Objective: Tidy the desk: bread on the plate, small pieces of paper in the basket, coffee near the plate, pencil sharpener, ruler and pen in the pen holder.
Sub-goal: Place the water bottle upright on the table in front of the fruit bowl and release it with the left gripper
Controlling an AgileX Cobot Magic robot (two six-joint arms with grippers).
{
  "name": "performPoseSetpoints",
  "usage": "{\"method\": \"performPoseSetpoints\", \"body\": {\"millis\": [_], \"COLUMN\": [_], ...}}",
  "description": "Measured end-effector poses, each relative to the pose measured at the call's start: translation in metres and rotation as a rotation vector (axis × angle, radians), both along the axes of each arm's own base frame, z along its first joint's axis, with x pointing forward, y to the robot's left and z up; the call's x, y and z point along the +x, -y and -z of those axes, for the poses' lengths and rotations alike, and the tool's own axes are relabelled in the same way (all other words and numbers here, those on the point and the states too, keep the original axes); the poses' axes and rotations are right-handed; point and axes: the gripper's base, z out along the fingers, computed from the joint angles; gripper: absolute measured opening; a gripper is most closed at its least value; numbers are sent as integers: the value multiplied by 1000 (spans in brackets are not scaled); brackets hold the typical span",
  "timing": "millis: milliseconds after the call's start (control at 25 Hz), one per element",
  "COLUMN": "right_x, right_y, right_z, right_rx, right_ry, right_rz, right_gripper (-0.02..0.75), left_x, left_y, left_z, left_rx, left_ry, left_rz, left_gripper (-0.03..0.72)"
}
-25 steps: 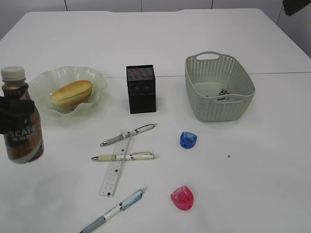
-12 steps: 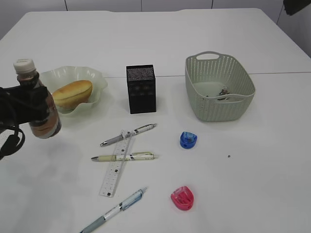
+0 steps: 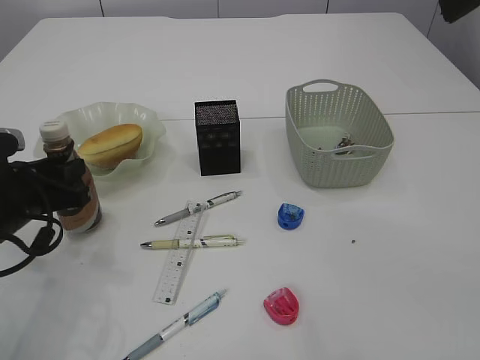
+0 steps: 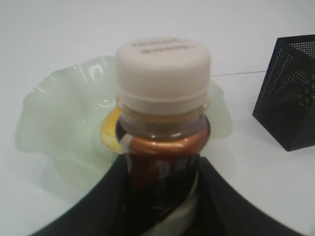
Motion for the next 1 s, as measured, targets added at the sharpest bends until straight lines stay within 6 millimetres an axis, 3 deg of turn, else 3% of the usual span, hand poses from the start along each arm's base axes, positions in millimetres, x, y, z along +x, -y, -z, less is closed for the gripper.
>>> {"method": "performPoseSetpoints", "body": {"millis": [680,1000], "right_x": [0,0], "right_y": [0,0], "right_z": [0,0], "right_rx": [-2,-2], "right_ry": [1,1], "right_rz": [-2,-2], "right_gripper": [477,477], "left_x": [1,5], "left_y": [0,0], "left_z": [-1,10], "left_rx": [-3,0], "left_ry": [8,2], "left_rz": [-6,-8], "left_gripper": [255,255]}}
